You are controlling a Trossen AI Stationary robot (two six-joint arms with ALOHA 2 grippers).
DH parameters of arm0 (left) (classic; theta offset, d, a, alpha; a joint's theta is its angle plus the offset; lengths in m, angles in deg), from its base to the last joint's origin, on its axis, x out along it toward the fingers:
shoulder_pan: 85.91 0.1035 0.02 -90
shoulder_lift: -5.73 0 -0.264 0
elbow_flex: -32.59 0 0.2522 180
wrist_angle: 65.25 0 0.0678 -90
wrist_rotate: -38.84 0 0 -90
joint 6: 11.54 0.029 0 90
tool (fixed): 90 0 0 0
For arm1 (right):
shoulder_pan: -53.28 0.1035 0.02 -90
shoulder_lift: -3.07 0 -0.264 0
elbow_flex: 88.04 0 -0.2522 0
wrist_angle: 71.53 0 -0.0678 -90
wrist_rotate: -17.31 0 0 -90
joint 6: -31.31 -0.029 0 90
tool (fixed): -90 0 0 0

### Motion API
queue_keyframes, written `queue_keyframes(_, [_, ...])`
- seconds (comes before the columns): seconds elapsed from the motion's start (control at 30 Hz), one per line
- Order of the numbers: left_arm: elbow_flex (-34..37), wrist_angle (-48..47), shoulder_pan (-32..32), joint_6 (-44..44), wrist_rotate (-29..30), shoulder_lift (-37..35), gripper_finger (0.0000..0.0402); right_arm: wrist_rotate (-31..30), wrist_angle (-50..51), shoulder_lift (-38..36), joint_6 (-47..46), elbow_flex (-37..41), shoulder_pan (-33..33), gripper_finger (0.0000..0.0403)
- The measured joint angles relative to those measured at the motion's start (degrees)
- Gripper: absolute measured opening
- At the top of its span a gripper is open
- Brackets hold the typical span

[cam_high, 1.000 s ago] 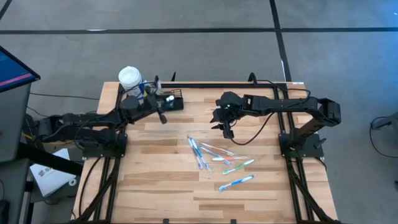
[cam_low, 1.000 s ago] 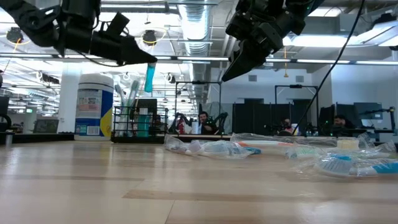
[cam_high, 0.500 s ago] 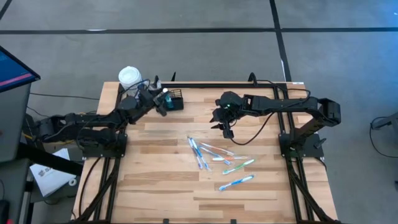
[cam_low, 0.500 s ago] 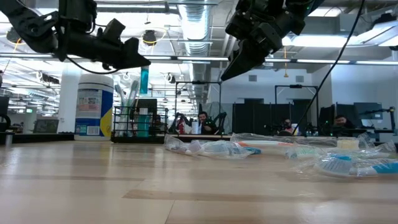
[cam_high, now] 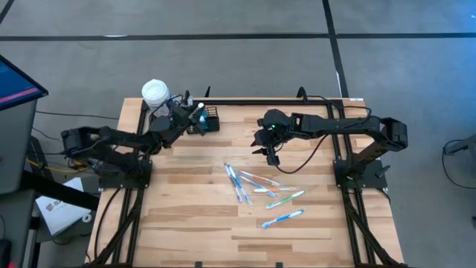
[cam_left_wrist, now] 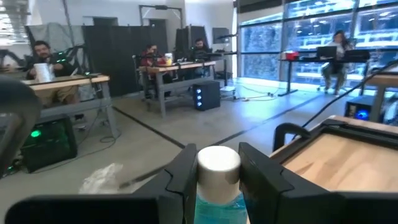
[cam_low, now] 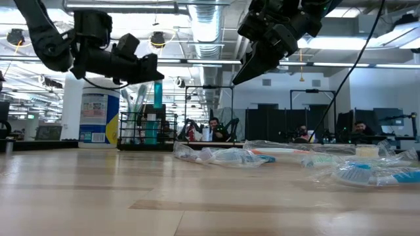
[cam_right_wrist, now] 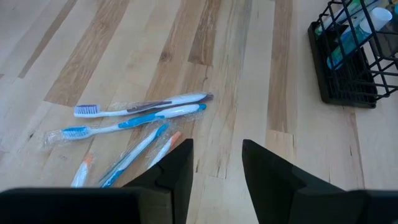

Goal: Pick & Place toothbrushing station
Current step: Put the blue mouthwash into the black wire organizer

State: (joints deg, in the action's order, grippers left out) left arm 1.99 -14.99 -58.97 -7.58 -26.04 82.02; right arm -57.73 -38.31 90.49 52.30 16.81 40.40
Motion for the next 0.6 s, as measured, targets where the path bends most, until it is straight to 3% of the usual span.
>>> queue_keyframes(0.27, [0.0, 5.0, 1.6, 0.0, 0.4, 5.1, 0.0085, 0.0, -1.2, 0.0, 0.5, 1.5, -0.2, 0.0127])
queue_keyframes(0.6, [0.0, 5.6, 1.7, -0.3, 0.0, 5.4, 0.0085, 0.0, -3.8, 0.0, 0.5, 4.6, -2.4, 0.0127])
